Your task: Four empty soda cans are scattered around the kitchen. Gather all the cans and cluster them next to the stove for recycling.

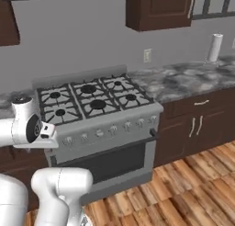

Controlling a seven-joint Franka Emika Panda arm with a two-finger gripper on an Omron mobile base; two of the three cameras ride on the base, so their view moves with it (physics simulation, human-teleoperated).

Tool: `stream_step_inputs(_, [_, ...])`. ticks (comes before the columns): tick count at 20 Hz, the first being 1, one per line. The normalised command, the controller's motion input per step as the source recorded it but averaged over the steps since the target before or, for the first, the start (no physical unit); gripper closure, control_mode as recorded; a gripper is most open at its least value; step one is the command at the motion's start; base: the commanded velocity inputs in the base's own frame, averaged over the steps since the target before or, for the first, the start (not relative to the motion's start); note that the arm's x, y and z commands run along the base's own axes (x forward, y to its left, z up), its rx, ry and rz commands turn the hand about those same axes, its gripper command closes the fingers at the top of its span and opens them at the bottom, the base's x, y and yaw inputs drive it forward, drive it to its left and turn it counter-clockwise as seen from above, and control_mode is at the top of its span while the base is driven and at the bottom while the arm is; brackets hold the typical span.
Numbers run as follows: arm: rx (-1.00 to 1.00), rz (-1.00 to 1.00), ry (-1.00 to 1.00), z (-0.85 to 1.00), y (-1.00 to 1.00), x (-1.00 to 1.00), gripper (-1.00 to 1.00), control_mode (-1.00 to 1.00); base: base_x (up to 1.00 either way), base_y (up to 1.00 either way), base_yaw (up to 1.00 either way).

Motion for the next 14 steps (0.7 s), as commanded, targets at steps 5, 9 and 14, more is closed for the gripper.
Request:
stream_step_inputs(5, [0.00,0.00,0.00,0.00,0.00,0.00,-1.00,1.00,0.00,0.00,-1.00])
stream_step_inputs(9, [0.00,0.00,0.00,0.00,0.00,0.00,-1.00,1.00,0.00,0.00,-1.00])
stream_step_inputs(14, [0.00,0.00,0.00,0.00,0.00,0.00,-1.00,1.00,0.00,0.00,-0.99])
